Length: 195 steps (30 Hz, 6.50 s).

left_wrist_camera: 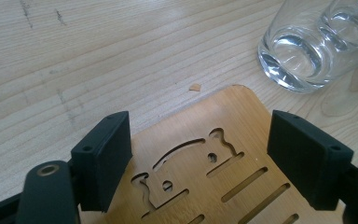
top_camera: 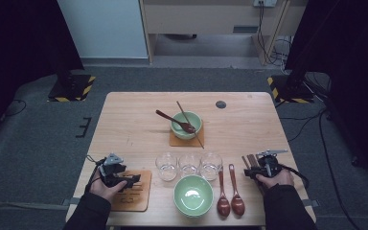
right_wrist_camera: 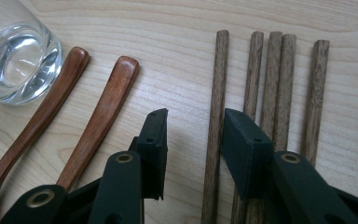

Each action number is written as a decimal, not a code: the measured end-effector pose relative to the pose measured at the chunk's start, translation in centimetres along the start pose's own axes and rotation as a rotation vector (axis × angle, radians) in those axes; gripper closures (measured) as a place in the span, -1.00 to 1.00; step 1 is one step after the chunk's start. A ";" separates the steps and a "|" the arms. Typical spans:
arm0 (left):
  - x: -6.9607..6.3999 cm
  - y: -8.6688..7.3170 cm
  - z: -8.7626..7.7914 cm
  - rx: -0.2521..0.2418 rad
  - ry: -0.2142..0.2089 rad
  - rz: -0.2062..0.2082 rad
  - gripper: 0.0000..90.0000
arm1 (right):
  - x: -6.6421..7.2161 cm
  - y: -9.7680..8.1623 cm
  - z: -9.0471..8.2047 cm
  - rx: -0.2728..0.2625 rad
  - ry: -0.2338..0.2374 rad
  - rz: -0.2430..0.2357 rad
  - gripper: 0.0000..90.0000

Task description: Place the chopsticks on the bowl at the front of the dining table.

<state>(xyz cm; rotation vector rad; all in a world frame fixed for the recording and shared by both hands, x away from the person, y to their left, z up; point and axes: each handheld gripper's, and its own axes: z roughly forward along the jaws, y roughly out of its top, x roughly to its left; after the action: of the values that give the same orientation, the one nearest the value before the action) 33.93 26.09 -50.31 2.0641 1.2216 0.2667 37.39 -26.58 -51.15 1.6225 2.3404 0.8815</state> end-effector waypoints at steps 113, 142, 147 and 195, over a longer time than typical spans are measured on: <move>0.2 -0.1 0.1 0.005 0.006 -0.003 -0.52 | 1.6 8.2 -7.4 -0.490 0.175 0.095 0.87; 0.3 -0.1 0.0 0.004 0.008 -0.004 -0.52 | 2.9 14.2 -9.6 -0.627 0.169 0.040 0.87; 0.3 -0.1 0.0 0.002 0.009 -0.004 -0.52 | 3.4 15.3 -9.4 -0.627 0.167 0.029 0.87; 0.5 0.2 -0.2 -0.017 0.012 -0.002 -0.52 | 10.2 23.9 -3.5 -0.498 0.163 -0.138 0.87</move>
<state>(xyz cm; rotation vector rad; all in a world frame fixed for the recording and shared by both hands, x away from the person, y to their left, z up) 34.22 26.50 -50.13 2.0490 1.2251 0.2884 50.90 -13.06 -33.24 1.2124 2.0624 1.4634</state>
